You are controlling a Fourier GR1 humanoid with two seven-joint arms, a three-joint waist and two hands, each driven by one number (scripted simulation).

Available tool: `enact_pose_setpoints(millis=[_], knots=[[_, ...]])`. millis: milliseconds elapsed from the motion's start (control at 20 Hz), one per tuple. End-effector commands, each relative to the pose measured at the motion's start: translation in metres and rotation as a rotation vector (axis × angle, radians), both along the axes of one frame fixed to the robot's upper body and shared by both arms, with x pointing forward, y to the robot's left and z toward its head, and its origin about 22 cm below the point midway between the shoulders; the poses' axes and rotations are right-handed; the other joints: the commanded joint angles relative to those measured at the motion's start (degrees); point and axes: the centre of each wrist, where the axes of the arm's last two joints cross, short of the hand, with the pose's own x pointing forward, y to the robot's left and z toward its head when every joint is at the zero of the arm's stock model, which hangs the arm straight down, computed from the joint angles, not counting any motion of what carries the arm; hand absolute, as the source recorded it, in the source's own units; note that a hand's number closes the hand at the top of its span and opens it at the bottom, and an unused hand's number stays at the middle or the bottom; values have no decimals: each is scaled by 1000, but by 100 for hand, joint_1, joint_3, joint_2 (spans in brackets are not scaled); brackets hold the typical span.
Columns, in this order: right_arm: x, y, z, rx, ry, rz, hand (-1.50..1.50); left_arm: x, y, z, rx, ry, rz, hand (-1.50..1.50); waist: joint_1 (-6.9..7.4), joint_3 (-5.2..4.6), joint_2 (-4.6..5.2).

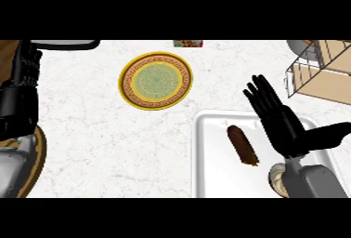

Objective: Pick the cupcake from the tray and place it in the tiered shelf

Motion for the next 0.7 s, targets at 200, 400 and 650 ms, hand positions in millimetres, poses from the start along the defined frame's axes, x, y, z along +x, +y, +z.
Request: enact_pose_setpoints(millis=[200, 400, 650], knots=[[-41, -132, 12, -397, -55, -675, 150, -50, 33, -103, -245, 553, 189, 0, -978, -34, 5], [-117, -200, -43, -605, 382, -1023, 150, -72, 24, -138, -404, 738, 205, 0, -1238, -19, 135], [-193, -191, -36, -619, 290, -1126, -150, -83, 12, -151, -472, 858, 85, 0, -733, 38, 13]])
